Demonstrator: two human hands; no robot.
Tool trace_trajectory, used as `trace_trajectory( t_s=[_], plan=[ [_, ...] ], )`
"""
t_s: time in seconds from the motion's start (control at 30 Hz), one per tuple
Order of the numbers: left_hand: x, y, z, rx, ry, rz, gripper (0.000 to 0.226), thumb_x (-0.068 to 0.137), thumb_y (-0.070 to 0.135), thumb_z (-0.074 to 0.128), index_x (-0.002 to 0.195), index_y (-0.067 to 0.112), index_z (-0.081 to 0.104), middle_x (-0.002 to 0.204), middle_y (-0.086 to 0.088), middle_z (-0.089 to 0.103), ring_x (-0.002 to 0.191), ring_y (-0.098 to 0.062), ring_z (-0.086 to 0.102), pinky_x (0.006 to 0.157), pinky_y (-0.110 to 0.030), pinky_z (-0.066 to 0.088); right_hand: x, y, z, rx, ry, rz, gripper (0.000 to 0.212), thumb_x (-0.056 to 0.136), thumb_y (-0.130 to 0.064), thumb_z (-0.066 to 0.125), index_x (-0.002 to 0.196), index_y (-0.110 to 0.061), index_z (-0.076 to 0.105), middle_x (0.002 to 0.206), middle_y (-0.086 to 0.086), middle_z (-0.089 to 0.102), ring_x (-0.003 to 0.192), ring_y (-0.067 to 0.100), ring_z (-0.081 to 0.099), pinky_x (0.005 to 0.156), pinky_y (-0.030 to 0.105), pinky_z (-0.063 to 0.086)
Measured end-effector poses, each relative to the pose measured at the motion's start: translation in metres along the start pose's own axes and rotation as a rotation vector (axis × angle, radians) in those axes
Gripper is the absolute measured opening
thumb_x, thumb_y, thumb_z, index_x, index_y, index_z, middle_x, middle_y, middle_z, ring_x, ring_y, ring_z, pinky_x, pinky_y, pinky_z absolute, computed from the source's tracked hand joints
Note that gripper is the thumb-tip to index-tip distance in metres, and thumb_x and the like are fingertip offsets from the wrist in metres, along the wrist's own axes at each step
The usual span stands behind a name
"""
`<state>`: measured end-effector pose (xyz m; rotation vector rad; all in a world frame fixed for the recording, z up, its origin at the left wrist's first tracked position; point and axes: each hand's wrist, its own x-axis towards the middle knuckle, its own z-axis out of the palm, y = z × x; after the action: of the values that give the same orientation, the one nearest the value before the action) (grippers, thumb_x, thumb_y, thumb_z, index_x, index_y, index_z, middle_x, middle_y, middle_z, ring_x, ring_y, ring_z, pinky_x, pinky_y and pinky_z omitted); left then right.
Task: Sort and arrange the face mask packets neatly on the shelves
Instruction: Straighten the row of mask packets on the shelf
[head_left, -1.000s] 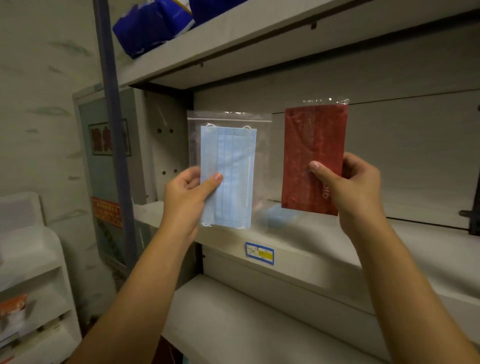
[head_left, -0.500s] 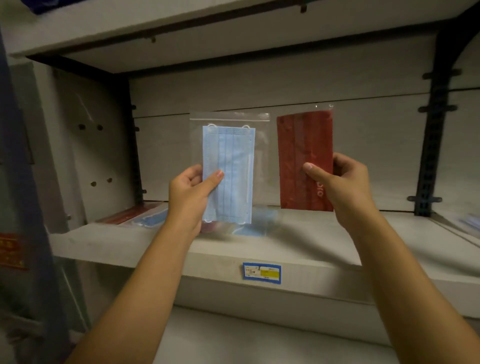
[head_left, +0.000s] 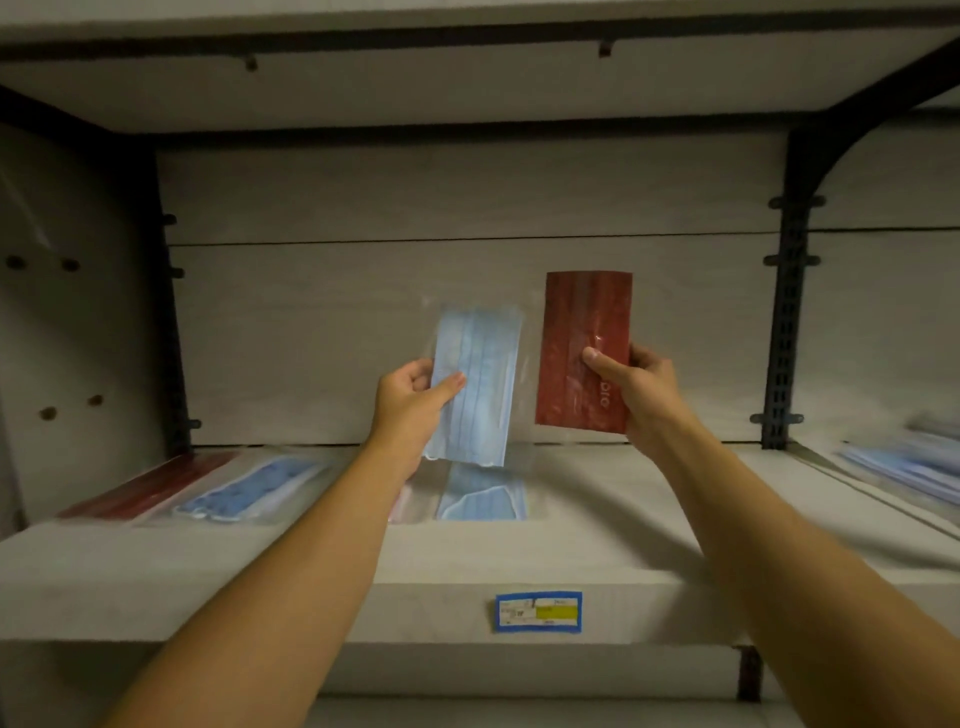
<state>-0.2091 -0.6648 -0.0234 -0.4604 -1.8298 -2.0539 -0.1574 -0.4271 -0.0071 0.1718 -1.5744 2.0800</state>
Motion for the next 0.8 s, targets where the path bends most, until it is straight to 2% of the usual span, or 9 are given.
trace_trajectory(
  t_s=[0.13, 0.27, 0.3, 0.33, 0.4, 0.43, 0.6, 0.67, 0.8],
  plan=[
    [0.007, -0.02, 0.001, 0.105, -0.008, -0.03, 0.025, 0.083, 0.007, 0.081, 0.107, 0.006, 0.071, 0.096, -0.002, 0.077, 0.089, -0.02, 0.075, 0.081, -0.035, 0.061, 0.007, 0.017, -0.011, 0.041, -0.011, 0.061, 0.027, 0.089, -0.004, 0.072, 0.115, -0.002, 0.066, 0.087, 0.01, 0.072, 0.067, 0.019, 0.071, 0.062, 0.035, 0.06],
    [0.007, -0.026, -0.001, 0.264, 0.004, 0.006, 0.018, 0.08, 0.015, 0.084, 0.083, 0.009, 0.067, 0.079, -0.007, 0.067, 0.072, -0.023, 0.064, 0.065, -0.025, 0.052, 0.012, 0.02, -0.015, 0.079, -0.005, 0.064, 0.028, 0.089, -0.004, 0.072, 0.116, -0.001, 0.067, 0.091, 0.011, 0.073, 0.07, 0.021, 0.072, 0.062, 0.038, 0.061],
    [0.006, -0.026, -0.001, 0.302, 0.015, 0.01, 0.021, 0.08, 0.017, 0.084, 0.088, 0.007, 0.068, 0.083, -0.011, 0.066, 0.076, -0.029, 0.065, 0.063, -0.023, 0.048, 0.012, 0.021, -0.017, 0.085, -0.003, 0.068, 0.029, 0.089, -0.004, 0.072, 0.118, -0.001, 0.067, 0.095, 0.012, 0.074, 0.071, 0.022, 0.073, 0.063, 0.039, 0.061],
    [0.006, -0.027, -0.002, 0.34, 0.02, -0.003, 0.033, 0.081, 0.02, 0.084, 0.103, 0.001, 0.069, 0.099, -0.017, 0.069, 0.09, -0.034, 0.068, 0.067, -0.023, 0.048, 0.011, 0.021, -0.018, 0.091, -0.004, 0.072, 0.03, 0.089, -0.005, 0.072, 0.119, -0.002, 0.067, 0.098, 0.013, 0.074, 0.074, 0.023, 0.073, 0.064, 0.041, 0.061],
    [0.007, -0.028, -0.002, 0.398, -0.007, -0.075, 0.059, 0.083, 0.024, 0.083, 0.13, -0.001, 0.059, 0.129, -0.017, 0.064, 0.113, -0.033, 0.065, 0.084, -0.03, 0.051, 0.011, 0.021, -0.02, 0.103, 0.001, 0.077, 0.03, 0.089, -0.006, 0.071, 0.119, -0.003, 0.067, 0.1, 0.013, 0.074, 0.076, 0.024, 0.074, 0.064, 0.042, 0.061],
    [0.006, -0.03, -0.001, 0.422, -0.035, -0.104, 0.063, 0.084, 0.025, 0.083, 0.136, 0.002, 0.056, 0.132, -0.013, 0.063, 0.115, -0.03, 0.064, 0.087, -0.03, 0.051, 0.01, 0.021, -0.021, 0.109, 0.003, 0.077, 0.03, 0.09, -0.006, 0.071, 0.119, -0.002, 0.067, 0.1, 0.013, 0.074, 0.076, 0.025, 0.074, 0.064, 0.042, 0.061],
    [0.004, -0.043, -0.002, 0.505, -0.164, -0.171, 0.064, 0.075, 0.021, 0.089, 0.13, 0.01, 0.058, 0.124, -0.006, 0.068, 0.104, -0.021, 0.068, 0.094, -0.038, 0.057, 0.009, 0.021, -0.022, 0.145, 0.018, 0.088, 0.031, 0.09, -0.005, 0.07, 0.12, 0.0, 0.066, 0.102, 0.014, 0.075, 0.082, 0.028, 0.074, 0.071, 0.048, 0.062],
    [0.004, -0.044, -0.003, 0.572, -0.19, -0.168, 0.076, 0.071, 0.025, 0.091, 0.137, 0.012, 0.054, 0.125, -0.004, 0.066, 0.106, -0.021, 0.067, 0.096, -0.04, 0.056, 0.008, 0.021, -0.021, 0.148, 0.005, 0.096, 0.031, 0.091, -0.006, 0.07, 0.121, -0.001, 0.066, 0.106, 0.015, 0.075, 0.085, 0.029, 0.074, 0.07, 0.048, 0.062],
    [-0.001, -0.04, -0.002, 0.8, -0.229, -0.09, 0.092, 0.072, 0.031, 0.09, 0.147, 0.012, 0.039, 0.12, -0.006, 0.061, 0.106, -0.022, 0.063, 0.087, -0.031, 0.052, 0.005, 0.021, -0.019, 0.134, -0.023, 0.11, 0.033, 0.09, -0.007, 0.07, 0.122, -0.002, 0.065, 0.106, 0.015, 0.074, 0.084, 0.029, 0.073, 0.069, 0.046, 0.062]
  ],
)
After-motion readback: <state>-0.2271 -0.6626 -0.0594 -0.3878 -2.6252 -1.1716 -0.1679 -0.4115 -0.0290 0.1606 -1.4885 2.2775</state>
